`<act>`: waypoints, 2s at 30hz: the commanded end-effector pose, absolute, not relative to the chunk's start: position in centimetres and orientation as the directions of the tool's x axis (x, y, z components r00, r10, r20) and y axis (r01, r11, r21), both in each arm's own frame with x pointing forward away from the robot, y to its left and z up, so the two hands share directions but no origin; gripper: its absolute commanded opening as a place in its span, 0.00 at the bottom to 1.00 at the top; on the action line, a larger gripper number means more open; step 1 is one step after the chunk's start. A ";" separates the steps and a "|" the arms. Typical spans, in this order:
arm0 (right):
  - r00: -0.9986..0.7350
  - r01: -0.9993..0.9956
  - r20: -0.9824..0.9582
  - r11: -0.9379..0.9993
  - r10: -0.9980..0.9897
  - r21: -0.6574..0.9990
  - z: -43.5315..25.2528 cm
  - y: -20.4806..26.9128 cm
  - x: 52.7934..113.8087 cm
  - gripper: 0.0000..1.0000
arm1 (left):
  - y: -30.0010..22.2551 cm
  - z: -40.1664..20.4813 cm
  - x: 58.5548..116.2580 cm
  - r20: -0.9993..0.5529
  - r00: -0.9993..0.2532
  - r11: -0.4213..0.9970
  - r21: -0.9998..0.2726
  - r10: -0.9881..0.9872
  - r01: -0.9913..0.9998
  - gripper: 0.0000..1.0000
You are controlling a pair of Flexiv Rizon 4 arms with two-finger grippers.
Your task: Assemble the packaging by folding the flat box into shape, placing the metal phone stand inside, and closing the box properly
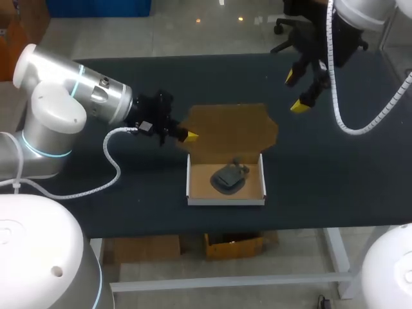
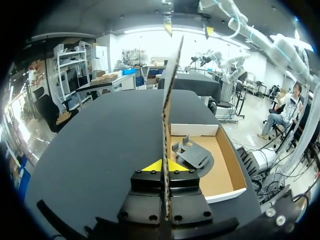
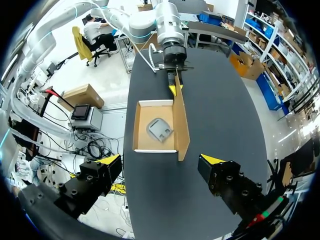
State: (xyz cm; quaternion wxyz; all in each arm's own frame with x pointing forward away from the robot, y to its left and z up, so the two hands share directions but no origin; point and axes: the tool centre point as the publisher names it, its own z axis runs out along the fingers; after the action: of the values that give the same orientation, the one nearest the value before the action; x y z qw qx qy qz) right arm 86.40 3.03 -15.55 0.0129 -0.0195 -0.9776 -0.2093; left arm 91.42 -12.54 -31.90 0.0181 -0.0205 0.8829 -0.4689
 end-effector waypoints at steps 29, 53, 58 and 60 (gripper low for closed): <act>-0.999 0.049 0.033 0.926 0.039 0.373 -15.4 7.9 88.9 1.00 | -12.6 -32.0 91.2 -0.016 -0.999 0.561 -0.828 -0.050 -0.015 0.00; -0.997 0.036 0.077 0.964 0.016 0.262 -17.0 11.9 91.9 1.00 | -12.6 -32.0 91.2 -0.016 -0.999 0.561 -0.828 -0.050 -0.015 0.00; -0.997 0.023 0.080 0.972 0.005 0.233 -17.2 12.4 92.6 1.00 | -12.6 -32.0 91.2 -0.016 -0.999 0.561 -0.828 -0.050 -0.015 0.00; -0.997 0.017 0.080 0.975 -0.001 0.223 -17.1 12.6 93.0 1.00 | -12.6 -32.0 91.2 -0.016 -0.999 0.561 -0.828 -0.050 -0.015 0.00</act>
State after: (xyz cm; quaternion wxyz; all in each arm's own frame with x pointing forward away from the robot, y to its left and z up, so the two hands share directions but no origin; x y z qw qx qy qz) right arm 92.26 11.95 -17.37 0.0255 -0.0064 -0.9914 -0.1283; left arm 91.28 -12.53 -31.87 0.0187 -0.0188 0.8832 -0.4683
